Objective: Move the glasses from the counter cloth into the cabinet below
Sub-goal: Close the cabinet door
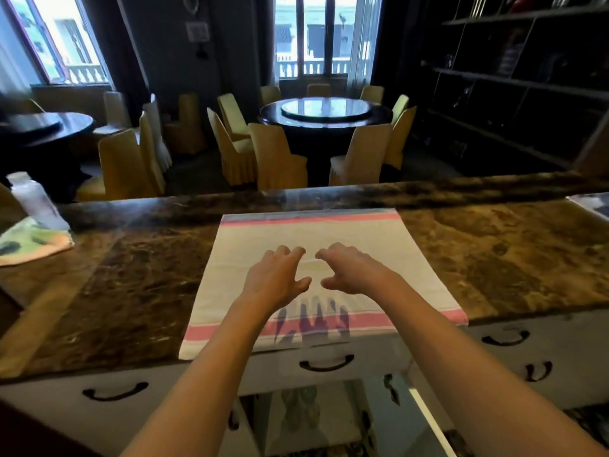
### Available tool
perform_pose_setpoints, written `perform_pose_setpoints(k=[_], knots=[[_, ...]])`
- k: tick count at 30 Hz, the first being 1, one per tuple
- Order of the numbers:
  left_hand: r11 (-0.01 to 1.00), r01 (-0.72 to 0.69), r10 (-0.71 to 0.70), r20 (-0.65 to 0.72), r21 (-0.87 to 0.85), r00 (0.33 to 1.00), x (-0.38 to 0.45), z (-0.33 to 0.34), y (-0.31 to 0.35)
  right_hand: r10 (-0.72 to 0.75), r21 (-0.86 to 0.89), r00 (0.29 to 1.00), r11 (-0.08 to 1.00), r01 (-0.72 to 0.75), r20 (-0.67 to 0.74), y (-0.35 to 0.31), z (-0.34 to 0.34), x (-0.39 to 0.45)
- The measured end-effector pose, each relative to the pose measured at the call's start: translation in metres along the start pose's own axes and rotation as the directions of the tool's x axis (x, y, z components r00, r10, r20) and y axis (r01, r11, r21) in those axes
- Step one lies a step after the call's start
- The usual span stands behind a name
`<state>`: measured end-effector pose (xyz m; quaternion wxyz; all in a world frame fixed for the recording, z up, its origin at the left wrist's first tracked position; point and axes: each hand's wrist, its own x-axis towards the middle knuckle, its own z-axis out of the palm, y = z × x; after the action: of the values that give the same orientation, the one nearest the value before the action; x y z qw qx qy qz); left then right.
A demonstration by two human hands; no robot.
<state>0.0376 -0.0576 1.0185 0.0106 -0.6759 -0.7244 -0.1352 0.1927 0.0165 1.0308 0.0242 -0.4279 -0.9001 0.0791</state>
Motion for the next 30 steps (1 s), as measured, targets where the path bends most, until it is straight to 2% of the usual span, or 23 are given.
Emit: perform_pose_setpoints(k=[9, 15, 21, 25, 30], knots=[[0.999, -0.052, 0.052, 0.082, -0.005, 0.995, 0.013, 0.005, -0.012, 0.056, 0.009, 0.998, 0.998, -0.056, 0.011, -0.005, 0.002, 0.007], [0.985, -0.164, 0.171, 0.177, -0.055, 0.969, 0.011, 0.064, 0.001, 0.131, 0.066, 0.991, 0.989, -0.133, 0.041, 0.012, 0.028, -0.017], [0.950, -0.309, 0.309, 0.274, -0.047, 0.910, 0.003, 0.119, 0.023, 0.250, 0.122, 0.966, 0.959, -0.256, 0.065, 0.042, 0.067, -0.057], [0.924, -0.380, 0.344, 0.345, 0.040, 0.873, 0.005, 0.145, 0.025, 0.280, 0.183, 0.960, 0.943, -0.279, 0.019, 0.061, 0.089, -0.088], [0.913, -0.398, 0.359, 0.283, 0.092, 0.889, 0.007, 0.160, 0.020, 0.310, 0.284, 0.947, 0.918, -0.275, -0.085, 0.077, 0.130, -0.124]])
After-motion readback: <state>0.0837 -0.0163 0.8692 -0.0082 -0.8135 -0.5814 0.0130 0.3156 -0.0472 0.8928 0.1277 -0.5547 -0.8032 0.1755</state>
